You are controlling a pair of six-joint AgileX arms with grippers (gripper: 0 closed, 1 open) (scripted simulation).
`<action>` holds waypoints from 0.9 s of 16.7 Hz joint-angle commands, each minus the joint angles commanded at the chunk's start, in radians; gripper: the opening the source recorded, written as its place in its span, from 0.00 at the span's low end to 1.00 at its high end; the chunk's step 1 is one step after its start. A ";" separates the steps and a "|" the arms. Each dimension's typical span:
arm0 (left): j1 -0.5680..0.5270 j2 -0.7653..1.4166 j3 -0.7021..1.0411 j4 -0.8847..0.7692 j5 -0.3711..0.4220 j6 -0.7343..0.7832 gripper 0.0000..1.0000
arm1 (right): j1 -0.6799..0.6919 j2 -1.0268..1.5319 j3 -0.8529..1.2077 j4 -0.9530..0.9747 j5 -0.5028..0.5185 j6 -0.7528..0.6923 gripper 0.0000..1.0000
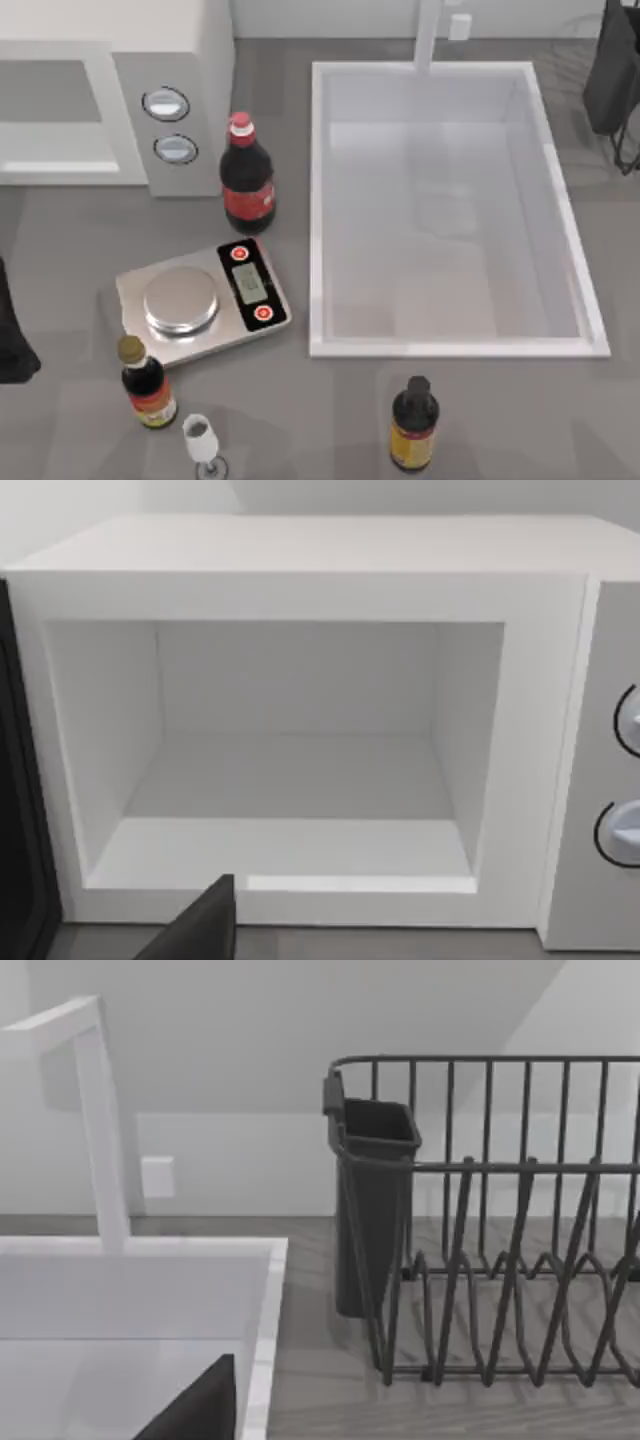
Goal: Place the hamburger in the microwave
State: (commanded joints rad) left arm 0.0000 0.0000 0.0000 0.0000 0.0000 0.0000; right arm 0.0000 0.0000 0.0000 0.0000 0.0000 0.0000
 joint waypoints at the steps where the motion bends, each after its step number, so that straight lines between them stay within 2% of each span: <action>1: 0.000 0.000 0.000 0.000 0.000 0.000 1.00 | 0.000 0.000 0.000 0.000 0.000 0.000 1.00; 4: 0.007 0.031 0.029 -0.025 0.000 0.004 1.00 | 0.000 0.000 0.000 0.000 0.000 0.000 1.00; 8: 0.041 0.222 0.193 -0.152 0.004 0.026 1.00 | 0.000 0.000 0.000 0.000 0.000 0.000 1.00; 15: 0.140 0.901 0.676 -0.494 0.012 0.090 1.00 | 0.000 0.000 0.000 0.000 0.000 0.000 1.00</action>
State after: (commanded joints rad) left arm 0.1404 0.9005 0.6765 -0.4938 0.0122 0.0902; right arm 0.0000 0.0000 0.0000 0.0000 0.0000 0.0000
